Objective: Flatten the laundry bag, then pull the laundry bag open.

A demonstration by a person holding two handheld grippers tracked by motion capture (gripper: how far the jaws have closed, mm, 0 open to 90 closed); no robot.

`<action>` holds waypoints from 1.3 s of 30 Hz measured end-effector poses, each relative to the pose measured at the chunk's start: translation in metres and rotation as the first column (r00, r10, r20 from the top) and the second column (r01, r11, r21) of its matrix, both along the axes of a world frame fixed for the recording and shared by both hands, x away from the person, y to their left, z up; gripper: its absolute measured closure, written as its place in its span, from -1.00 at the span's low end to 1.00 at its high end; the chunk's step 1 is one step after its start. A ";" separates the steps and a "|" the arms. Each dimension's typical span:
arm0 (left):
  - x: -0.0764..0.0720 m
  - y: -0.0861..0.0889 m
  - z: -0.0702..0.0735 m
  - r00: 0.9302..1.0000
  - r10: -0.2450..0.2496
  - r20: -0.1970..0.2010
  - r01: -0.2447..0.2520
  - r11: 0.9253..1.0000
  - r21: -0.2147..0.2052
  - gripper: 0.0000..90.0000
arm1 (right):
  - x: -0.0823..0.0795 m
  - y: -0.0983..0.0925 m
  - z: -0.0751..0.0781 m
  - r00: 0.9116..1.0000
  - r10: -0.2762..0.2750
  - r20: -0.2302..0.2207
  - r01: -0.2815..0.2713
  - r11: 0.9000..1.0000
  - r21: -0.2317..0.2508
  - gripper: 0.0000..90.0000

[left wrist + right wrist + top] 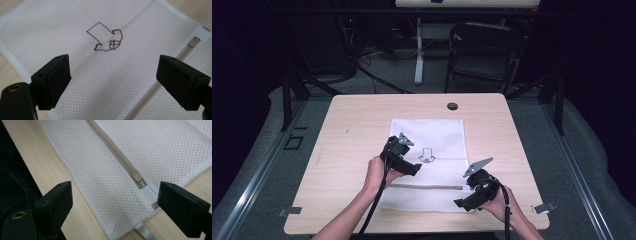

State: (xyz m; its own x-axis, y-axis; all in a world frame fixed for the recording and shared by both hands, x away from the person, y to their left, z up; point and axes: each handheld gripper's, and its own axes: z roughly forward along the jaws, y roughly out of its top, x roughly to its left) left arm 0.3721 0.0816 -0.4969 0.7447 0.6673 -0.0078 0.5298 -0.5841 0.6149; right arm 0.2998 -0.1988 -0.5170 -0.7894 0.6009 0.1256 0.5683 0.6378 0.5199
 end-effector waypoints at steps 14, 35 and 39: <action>-0.020 0.000 -0.007 0.999 -0.042 -0.032 0.042 0.999 -0.010 -0.76 | 0.007 -0.022 0.001 0.994 -0.108 0.018 0.108 0.994 0.010 -0.72; -0.031 -0.034 -0.018 0.988 -0.153 -0.025 0.152 0.988 -0.038 -0.66 | 0.012 -0.033 -0.003 0.981 -0.194 0.006 0.193 0.981 0.006 0.42; -0.032 -0.042 -0.023 0.984 -0.174 -0.029 0.173 0.984 -0.040 -0.66 | 0.013 -0.031 -0.007 0.983 -0.183 0.003 0.183 0.983 -0.004 0.65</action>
